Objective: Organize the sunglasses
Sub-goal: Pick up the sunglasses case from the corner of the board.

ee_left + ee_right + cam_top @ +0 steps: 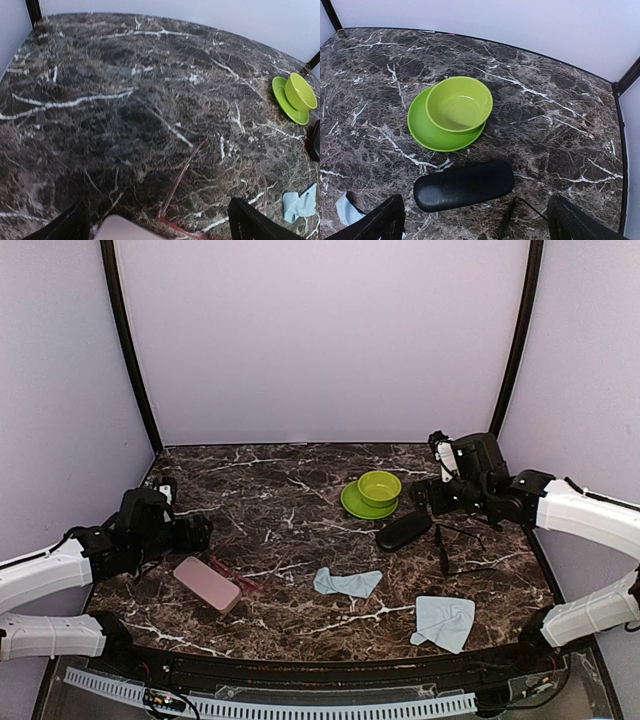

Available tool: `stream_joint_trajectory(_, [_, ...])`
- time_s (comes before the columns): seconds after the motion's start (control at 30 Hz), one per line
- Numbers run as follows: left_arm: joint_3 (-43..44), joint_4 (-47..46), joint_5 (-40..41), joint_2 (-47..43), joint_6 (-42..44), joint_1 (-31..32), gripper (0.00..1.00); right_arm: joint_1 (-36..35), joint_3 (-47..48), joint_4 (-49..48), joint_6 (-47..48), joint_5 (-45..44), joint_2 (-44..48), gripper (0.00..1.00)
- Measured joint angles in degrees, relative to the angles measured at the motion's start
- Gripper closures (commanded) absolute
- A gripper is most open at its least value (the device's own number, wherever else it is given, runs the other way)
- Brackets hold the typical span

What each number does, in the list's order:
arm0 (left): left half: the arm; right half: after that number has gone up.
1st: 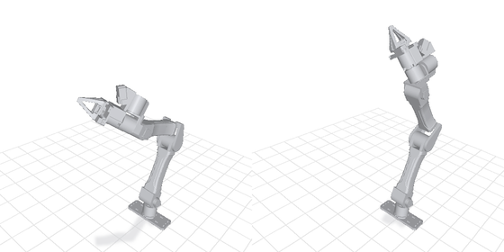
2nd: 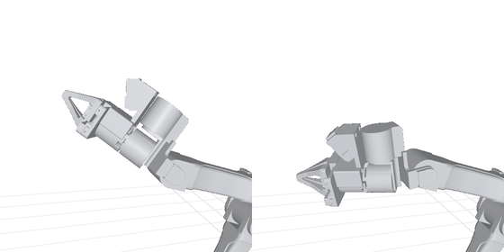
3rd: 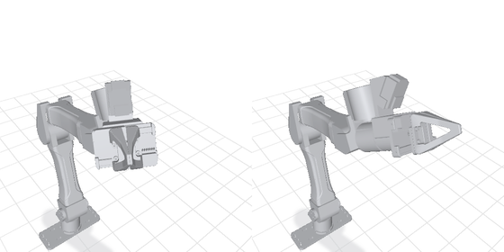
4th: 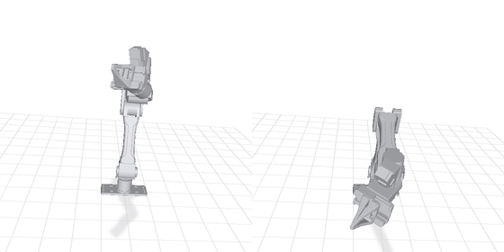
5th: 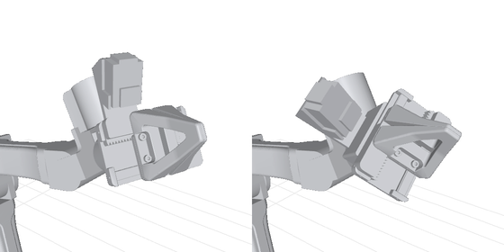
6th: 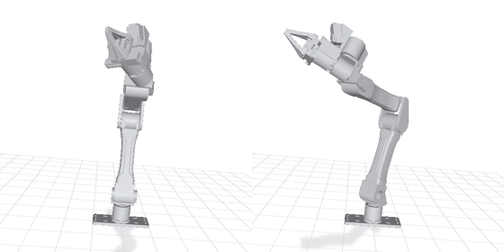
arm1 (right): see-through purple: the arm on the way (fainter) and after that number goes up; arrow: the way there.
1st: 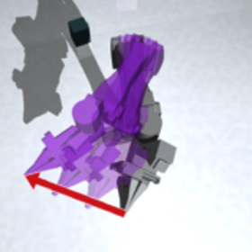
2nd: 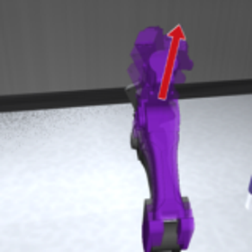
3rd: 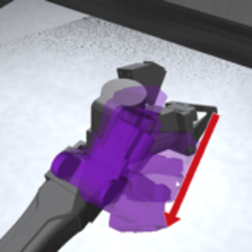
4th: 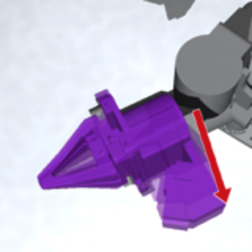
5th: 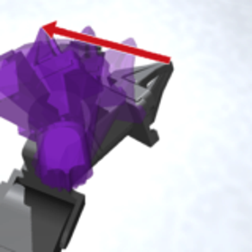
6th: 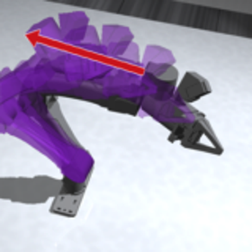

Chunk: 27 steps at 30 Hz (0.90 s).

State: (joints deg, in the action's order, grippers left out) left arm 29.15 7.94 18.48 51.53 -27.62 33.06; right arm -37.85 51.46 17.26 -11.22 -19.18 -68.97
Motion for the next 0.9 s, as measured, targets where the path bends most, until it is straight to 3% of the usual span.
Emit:
stream_joint_trajectory(0.3, [-5.68, 7.02, -5.01, -3.21, -11.32, 0.26, 0.02, -3.23, -0.04, -0.09, -0.68, 2.75, -2.56, 0.0])
stream_joint_trajectory(0.9, [-4.74, 12.59, -5.88, 5.22, -12.66, 0.28, 0.08, -4.59, -2.47, -0.85, -2.93, 2.89, -3.02, 0.0])
